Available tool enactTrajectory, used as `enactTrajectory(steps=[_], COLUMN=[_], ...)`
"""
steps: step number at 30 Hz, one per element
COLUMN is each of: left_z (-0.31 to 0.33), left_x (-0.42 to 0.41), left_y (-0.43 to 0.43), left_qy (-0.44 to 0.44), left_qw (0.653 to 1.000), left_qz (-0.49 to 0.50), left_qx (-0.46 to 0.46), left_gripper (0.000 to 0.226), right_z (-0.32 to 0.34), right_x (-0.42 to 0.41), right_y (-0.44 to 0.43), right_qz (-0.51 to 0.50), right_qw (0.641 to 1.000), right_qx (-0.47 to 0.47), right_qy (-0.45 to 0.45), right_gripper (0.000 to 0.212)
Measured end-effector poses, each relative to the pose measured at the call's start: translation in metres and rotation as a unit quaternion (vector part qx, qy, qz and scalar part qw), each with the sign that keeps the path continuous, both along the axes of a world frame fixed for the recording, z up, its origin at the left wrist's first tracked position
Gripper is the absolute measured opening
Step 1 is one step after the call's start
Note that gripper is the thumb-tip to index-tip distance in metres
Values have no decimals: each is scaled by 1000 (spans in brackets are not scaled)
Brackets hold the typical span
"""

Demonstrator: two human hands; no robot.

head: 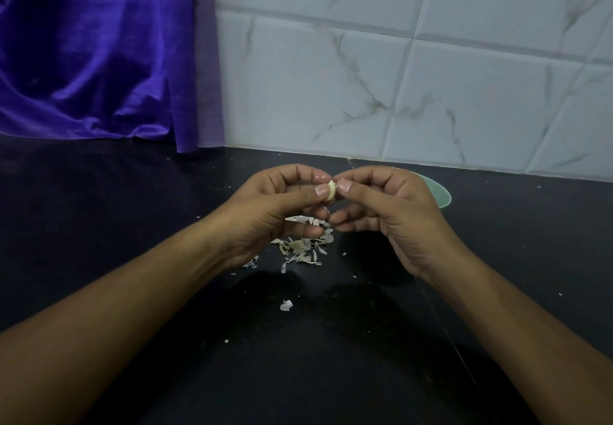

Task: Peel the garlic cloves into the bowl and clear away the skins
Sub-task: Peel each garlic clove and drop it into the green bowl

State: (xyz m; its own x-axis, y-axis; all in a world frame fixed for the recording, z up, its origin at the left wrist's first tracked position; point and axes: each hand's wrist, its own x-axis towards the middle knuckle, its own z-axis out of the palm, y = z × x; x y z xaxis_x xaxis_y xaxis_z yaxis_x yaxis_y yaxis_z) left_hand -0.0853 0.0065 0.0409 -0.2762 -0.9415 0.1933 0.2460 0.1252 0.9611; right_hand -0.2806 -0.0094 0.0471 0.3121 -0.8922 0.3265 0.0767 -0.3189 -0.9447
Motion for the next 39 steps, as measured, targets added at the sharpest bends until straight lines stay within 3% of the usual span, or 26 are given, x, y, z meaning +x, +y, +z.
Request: enactTrajectory(steps=[6, 14, 22, 31, 39], left_z=[0, 1, 1, 0, 3], left_x=[2, 5, 7, 0, 1], left_y=[0, -1, 0, 1, -1], left_qy=[-23, -62, -95, -46, 32], left_qw=[1000, 998, 995, 999, 999], left_qz=[-1, 11, 2, 14, 14], left_qx=[-10, -26, -29, -6, 39], left_gripper=[26, 25, 19, 27, 18], right_z=[2, 2, 1, 1, 1], right_x=[-1, -1, -1, 1, 4], right_y=[0, 0, 1, 0, 4], right_qz=[3, 9, 0, 12, 28], right_qw=[1000, 999, 997, 994, 992], right_qx=[7, 39, 9, 3, 20], right_qy=[15, 32, 83, 106, 122], right_gripper=[4, 6, 11, 12, 20])
